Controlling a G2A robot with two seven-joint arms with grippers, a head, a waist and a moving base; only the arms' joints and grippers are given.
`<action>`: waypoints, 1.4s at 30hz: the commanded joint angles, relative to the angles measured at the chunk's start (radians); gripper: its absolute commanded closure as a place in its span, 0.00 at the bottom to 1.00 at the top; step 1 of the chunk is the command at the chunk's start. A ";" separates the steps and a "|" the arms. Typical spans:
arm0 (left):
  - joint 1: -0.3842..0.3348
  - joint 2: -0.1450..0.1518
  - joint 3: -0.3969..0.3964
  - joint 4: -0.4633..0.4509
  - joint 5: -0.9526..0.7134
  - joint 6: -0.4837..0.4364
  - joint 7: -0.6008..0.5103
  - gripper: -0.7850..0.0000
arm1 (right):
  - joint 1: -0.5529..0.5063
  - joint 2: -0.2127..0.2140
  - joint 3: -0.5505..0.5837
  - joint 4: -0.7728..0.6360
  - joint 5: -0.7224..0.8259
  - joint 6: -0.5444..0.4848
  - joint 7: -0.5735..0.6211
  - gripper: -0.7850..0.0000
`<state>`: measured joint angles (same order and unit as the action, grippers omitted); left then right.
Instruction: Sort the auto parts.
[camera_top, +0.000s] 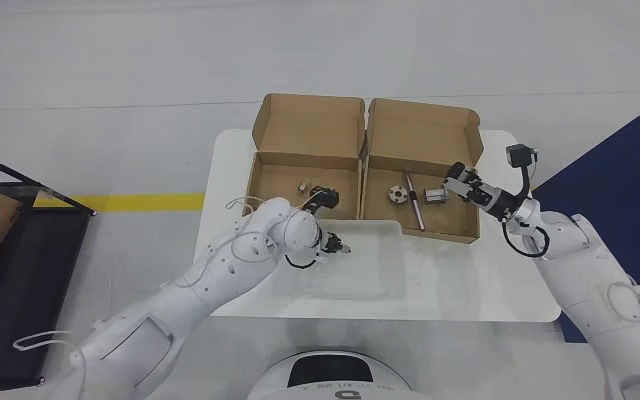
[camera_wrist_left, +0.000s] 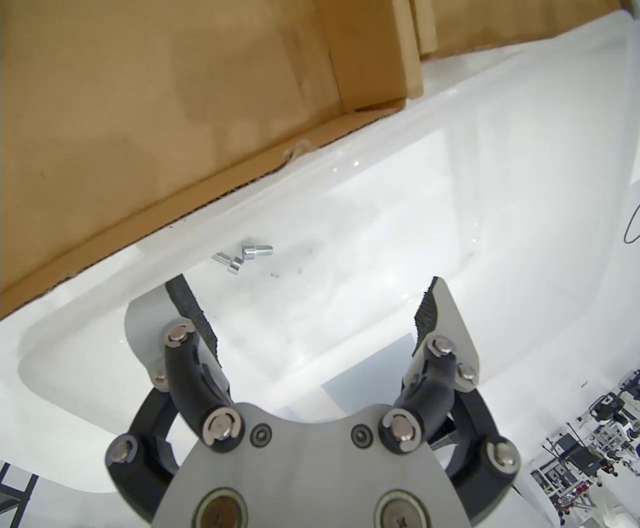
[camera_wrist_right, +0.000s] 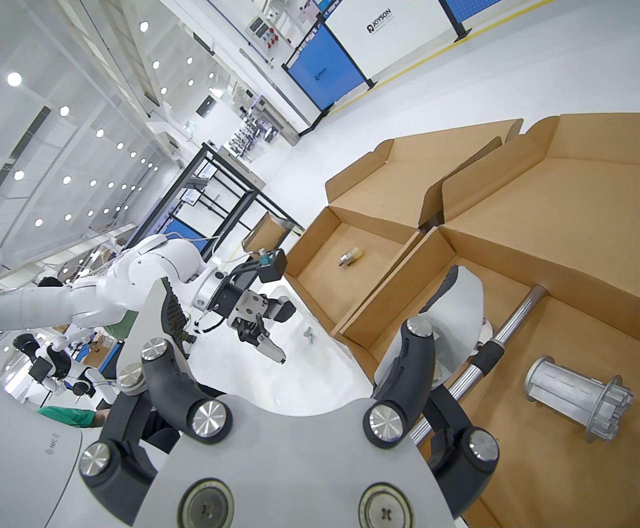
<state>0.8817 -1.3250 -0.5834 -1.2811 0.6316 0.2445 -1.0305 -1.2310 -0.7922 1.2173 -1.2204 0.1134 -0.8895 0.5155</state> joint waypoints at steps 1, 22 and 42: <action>-0.002 -0.004 -0.005 0.009 0.006 0.003 0.035 0.00 | 0.000 0.000 0.000 0.000 0.000 0.000 0.000 0.00; -0.046 -0.061 0.113 0.079 0.180 0.063 -0.113 0.16 | 0.000 0.000 0.000 0.000 0.000 0.000 0.000 0.00; -0.122 -0.185 0.199 0.272 0.211 0.002 -0.096 0.30 | 0.000 0.000 0.000 0.000 0.000 0.000 0.000 0.00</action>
<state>0.7626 -1.5034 -0.3865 -1.0230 0.8441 0.2494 -1.1262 -1.2310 -0.7922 1.2173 -1.2204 0.1134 -0.8895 0.5155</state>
